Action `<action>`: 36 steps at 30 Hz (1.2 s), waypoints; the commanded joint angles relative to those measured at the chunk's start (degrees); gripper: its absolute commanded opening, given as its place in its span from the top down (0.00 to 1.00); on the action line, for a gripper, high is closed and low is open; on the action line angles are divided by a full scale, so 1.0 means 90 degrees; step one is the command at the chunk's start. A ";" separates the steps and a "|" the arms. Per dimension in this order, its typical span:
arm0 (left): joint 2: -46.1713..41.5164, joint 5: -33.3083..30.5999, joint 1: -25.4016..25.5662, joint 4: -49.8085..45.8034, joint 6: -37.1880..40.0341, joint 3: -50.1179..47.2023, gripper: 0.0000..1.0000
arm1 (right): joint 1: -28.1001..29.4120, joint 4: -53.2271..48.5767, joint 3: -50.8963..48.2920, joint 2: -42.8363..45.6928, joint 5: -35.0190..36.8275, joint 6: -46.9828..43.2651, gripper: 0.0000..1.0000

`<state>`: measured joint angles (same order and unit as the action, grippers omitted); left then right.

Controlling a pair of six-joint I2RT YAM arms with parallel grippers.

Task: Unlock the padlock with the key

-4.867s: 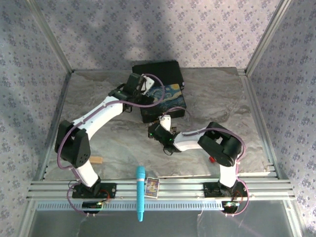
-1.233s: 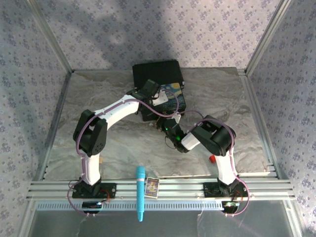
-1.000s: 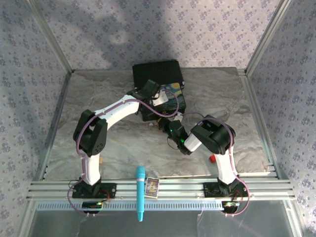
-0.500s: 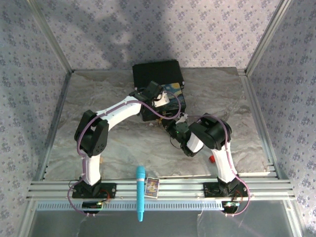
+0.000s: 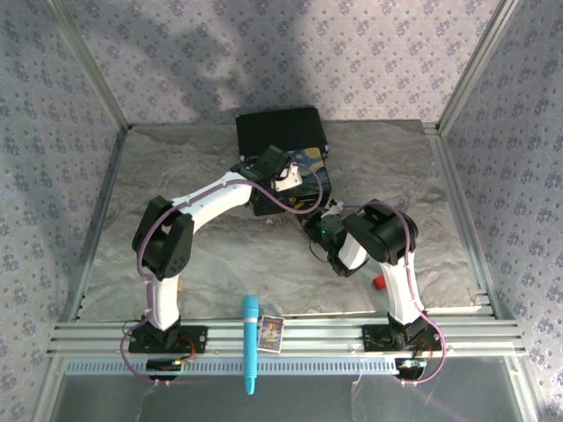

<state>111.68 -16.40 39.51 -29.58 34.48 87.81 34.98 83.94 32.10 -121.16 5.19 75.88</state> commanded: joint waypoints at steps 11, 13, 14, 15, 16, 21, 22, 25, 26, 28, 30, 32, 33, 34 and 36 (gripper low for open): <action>0.0508 0.0209 -0.0008 -0.0303 -0.0719 -0.0332 0.45 | -0.0267 -0.4019 -0.0425 0.0981 -0.1499 -0.0606 1.00; 0.0472 0.0239 -0.0005 -0.0290 -0.0896 -0.0233 0.44 | -0.0313 -0.4974 -0.0371 0.1310 -0.1845 -0.0893 1.00; 0.0458 0.0222 -0.0006 -0.0259 -0.0987 -0.0192 0.43 | -0.0323 -0.5549 -0.0343 0.1540 -0.1965 -0.1069 1.00; 0.0436 0.0193 -0.0003 -0.0218 -0.1060 -0.0168 0.41 | -0.0342 -0.6308 -0.0214 0.1788 -0.2079 -0.1360 1.00; 0.0396 0.0182 0.0000 -0.0162 -0.1135 -0.0159 0.40 | -0.0342 -0.7011 -0.0120 0.2046 -0.2075 -0.1646 1.00; 0.0095 0.0150 -0.0024 0.0317 -0.1530 -0.0257 0.21 | -0.0527 -1.0536 0.0836 0.2465 -0.2679 -0.3399 1.00; 0.0065 0.0162 -0.0045 0.0313 -0.1626 -0.0188 0.19 | -0.0536 -1.1075 0.1035 0.2389 -0.2728 -0.3747 1.00; -0.0008 -0.0013 -0.0044 0.0275 -0.1776 -0.0089 0.16 | -0.0525 -1.2411 0.1361 0.2387 -0.2398 -0.4332 1.00; -0.0049 -0.0075 -0.0051 0.0275 -0.1853 -0.0087 0.16 | -0.0549 -1.2621 0.1413 0.2453 -0.2347 -0.4377 1.00; -0.0178 -0.0179 -0.0072 0.0216 -0.2036 -0.0116 0.14 | -0.0600 -1.3113 0.1542 0.2525 -0.2345 -0.4710 1.00; -0.0383 -0.0238 -0.0088 0.0258 -0.2288 -0.0231 0.12 | -0.0665 -1.3683 0.1692 0.2500 -0.2326 -0.4958 1.00; -0.0650 -0.0125 -0.0112 0.0326 -0.2585 -0.0396 0.11 | -0.0771 -1.4154 0.1875 0.2354 -0.2343 -0.5191 0.95; -0.0828 0.0009 -0.0144 0.0377 -0.2739 -0.0514 0.10 | -0.0791 -1.4313 0.1958 0.2301 -0.2319 -0.5311 0.94; -0.1021 0.0150 -0.0180 0.0468 -0.2896 -0.0657 0.10 | -0.0802 -1.4427 0.2007 0.2296 -0.2278 -0.5363 0.92; -0.1385 0.0440 -0.0244 0.0664 -0.3140 -0.0960 0.09 | -0.0819 -1.4597 0.2081 0.2338 -0.2146 -0.5422 0.85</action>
<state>104.81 -16.60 38.22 -25.76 11.77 81.17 28.03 -28.53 53.15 -96.92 -19.99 32.45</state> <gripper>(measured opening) 0.908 0.135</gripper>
